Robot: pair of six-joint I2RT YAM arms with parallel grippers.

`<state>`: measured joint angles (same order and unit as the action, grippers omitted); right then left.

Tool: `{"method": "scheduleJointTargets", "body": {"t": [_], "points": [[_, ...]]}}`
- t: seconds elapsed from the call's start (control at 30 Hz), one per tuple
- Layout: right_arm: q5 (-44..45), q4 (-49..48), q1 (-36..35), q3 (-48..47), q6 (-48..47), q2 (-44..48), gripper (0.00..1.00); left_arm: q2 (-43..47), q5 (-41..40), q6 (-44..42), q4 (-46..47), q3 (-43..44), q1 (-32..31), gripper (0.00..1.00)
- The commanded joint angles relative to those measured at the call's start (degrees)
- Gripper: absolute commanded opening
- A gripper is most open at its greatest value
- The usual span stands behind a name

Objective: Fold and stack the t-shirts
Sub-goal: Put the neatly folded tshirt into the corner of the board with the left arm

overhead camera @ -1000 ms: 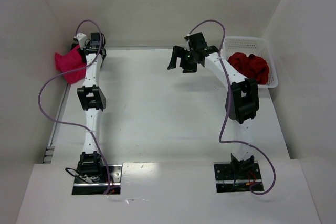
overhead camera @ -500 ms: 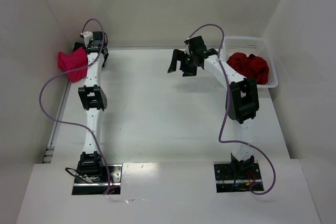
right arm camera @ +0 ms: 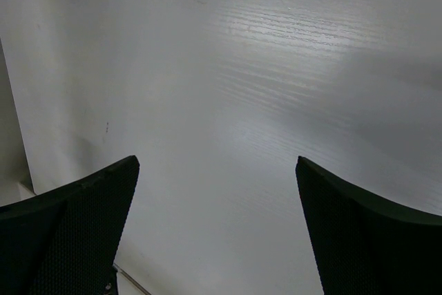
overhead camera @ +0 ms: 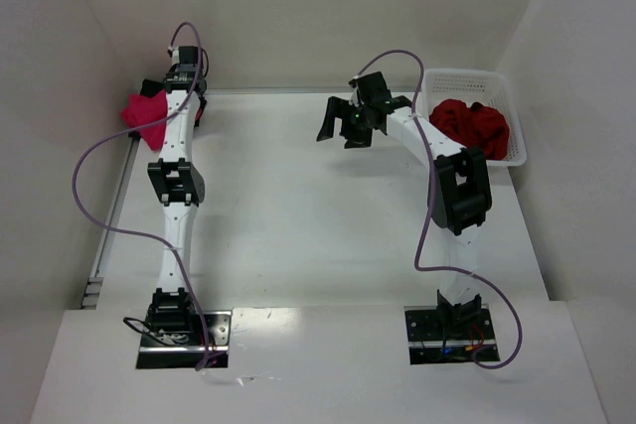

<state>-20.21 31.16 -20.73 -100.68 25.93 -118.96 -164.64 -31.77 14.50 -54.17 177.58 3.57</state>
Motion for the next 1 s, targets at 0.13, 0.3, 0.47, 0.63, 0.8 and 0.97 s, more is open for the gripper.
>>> {"method": "scheduleJointTargets", "body": {"t": [0.13,0.3,0.47,0.63,0.8,0.97], "points": [[-0.54,-2.86,0.08,1.36,0.35,4.35,1.00,0.81,0.40,-1.50,-3.92,2.07,0.02,0.00],[-0.54,-2.86,0.08,1.98,0.35,4.87,1.00,-0.42,-3.56,-0.88,-5.67,2.07,1.87,0.01],[-0.54,-2.86,0.08,2.60,0.35,5.40,1.00,-0.42,-3.75,-0.69,-8.85,2.07,2.40,0.01],[-0.54,-3.38,0.08,2.60,0.87,5.40,1.00,1.16,-2.07,-2.72,-9.98,-1.43,2.40,0.03],[-0.54,-3.38,0.08,3.13,0.87,5.92,1.00,2.30,0.13,-4.92,-10.52,-5.04,2.40,0.06],[-0.54,-3.91,0.08,3.65,1.40,5.93,1.00,2.83,-1.54,-5.63,-10.52,-7.16,1.17,0.31]]}}
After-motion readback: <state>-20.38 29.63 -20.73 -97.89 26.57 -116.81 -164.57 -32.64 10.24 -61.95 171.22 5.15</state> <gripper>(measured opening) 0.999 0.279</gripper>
